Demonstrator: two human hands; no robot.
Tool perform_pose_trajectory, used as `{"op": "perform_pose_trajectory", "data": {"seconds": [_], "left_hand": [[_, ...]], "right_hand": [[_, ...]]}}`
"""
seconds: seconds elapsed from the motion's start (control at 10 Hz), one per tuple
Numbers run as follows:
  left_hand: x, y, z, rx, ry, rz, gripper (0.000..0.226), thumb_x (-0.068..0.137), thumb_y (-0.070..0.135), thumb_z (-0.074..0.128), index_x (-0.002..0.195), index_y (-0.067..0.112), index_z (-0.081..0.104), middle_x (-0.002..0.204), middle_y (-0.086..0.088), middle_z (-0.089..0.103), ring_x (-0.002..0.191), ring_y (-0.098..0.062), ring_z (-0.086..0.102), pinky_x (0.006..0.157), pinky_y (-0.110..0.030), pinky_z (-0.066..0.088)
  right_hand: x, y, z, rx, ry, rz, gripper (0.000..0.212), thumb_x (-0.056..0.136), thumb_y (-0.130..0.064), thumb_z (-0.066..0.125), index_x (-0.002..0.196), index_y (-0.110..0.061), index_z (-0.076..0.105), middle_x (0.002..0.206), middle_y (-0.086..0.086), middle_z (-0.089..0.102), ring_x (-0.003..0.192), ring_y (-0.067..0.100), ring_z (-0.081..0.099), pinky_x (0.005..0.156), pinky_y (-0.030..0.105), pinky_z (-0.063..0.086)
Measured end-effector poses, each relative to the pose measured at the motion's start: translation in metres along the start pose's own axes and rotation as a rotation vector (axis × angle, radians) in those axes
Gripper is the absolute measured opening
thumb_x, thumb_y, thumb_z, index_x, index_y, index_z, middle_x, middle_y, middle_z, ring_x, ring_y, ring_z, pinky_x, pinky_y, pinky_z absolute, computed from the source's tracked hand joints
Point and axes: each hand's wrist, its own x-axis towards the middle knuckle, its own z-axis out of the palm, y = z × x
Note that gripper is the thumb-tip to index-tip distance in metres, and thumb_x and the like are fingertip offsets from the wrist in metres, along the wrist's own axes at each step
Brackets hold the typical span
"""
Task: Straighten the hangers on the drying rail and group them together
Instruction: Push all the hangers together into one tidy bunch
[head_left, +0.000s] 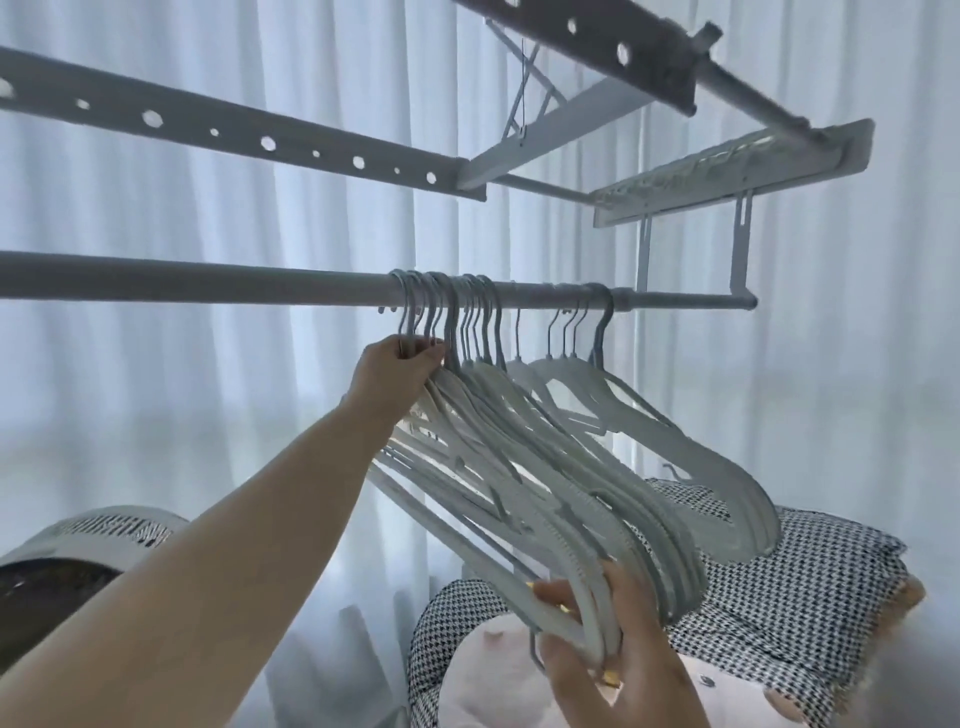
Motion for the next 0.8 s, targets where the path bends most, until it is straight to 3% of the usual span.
{"op": "perform_pose_trajectory", "data": {"seconds": [0.1,0.2,0.3,0.4,0.5,0.6,0.7,0.8], "left_hand": [[0.001,0.002,0.019,0.004,0.052,-0.004,0.020,0.083,0.017,0.062,0.064,0.023,0.058,0.067,0.008,0.060,0.061,-0.005,0.053,0.046,-0.002,0.041],[0.000,0.004,0.033,0.012,0.103,-0.026,0.018,0.082,0.015,0.063,0.066,0.023,0.059,0.068,0.006,0.060,0.061,-0.005,0.054,0.056,-0.015,0.043],[-0.002,0.007,0.044,0.009,0.159,-0.033,0.020,0.083,0.012,0.062,0.066,0.022,0.058,0.065,0.005,0.059,0.048,0.001,0.057,0.047,-0.008,0.043],[0.000,0.010,0.051,0.059,0.168,-0.050,0.019,0.083,0.013,0.062,0.067,0.022,0.059,0.060,0.006,0.062,0.047,0.000,0.057,0.044,-0.006,0.043],[0.001,0.010,0.054,0.053,0.147,-0.064,0.016,0.084,0.011,0.061,0.070,0.020,0.061,0.041,0.014,0.063,0.038,0.006,0.056,0.040,-0.004,0.042],[0.000,0.010,0.052,0.040,0.128,-0.074,0.010,0.083,0.011,0.061,0.076,0.017,0.063,0.041,0.015,0.063,0.038,0.006,0.056,0.040,-0.004,0.041],[-0.004,0.012,0.047,0.085,0.121,-0.052,0.008,0.084,0.012,0.061,0.077,0.017,0.062,0.041,0.016,0.063,0.037,0.006,0.055,0.039,-0.003,0.039],[-0.007,0.014,0.053,0.128,0.110,-0.032,0.009,0.085,0.014,0.059,0.077,0.017,0.062,0.039,0.017,0.061,0.037,0.007,0.054,0.040,-0.001,0.038]], "right_hand": [[0.016,0.010,-0.026,-0.010,-0.126,-0.041,0.039,0.082,-0.001,0.061,0.112,-0.024,0.049,0.106,-0.020,0.059,0.059,-0.032,0.047,0.076,0.005,0.043],[0.021,0.027,-0.049,-0.153,-0.131,-0.221,0.061,0.083,-0.016,0.062,0.116,-0.051,0.024,0.098,-0.042,0.042,0.080,-0.035,0.044,0.070,-0.008,0.034],[0.033,0.035,-0.066,-0.202,-0.200,-0.267,0.052,0.082,-0.029,0.056,0.112,-0.058,0.024,0.097,-0.040,0.050,0.092,-0.021,0.050,0.070,-0.006,0.037],[0.042,0.040,-0.077,-0.197,-0.244,-0.286,0.059,0.080,-0.031,0.057,0.123,-0.052,0.024,0.101,-0.036,0.053,0.089,-0.010,0.059,0.075,-0.001,0.040],[0.050,0.045,-0.084,-0.124,-0.268,-0.344,0.066,0.077,-0.023,0.061,0.123,-0.052,0.023,0.101,-0.033,0.056,0.090,-0.012,0.059,0.081,0.004,0.045],[0.054,0.048,-0.092,-0.107,-0.279,-0.335,0.068,0.071,-0.030,0.060,0.115,-0.057,0.016,0.102,-0.030,0.057,0.095,-0.013,0.055,0.087,0.008,0.045],[0.053,0.044,-0.098,-0.162,-0.256,-0.406,0.059,0.057,-0.054,0.046,0.111,-0.060,0.022,0.087,-0.020,0.065,0.088,-0.003,0.060,0.078,0.012,0.050],[0.063,0.045,-0.110,-0.187,-0.091,-0.655,0.039,0.060,-0.045,0.046,0.096,-0.047,0.060,0.062,-0.020,0.064,0.050,0.000,0.058,0.050,0.008,0.049]]}}
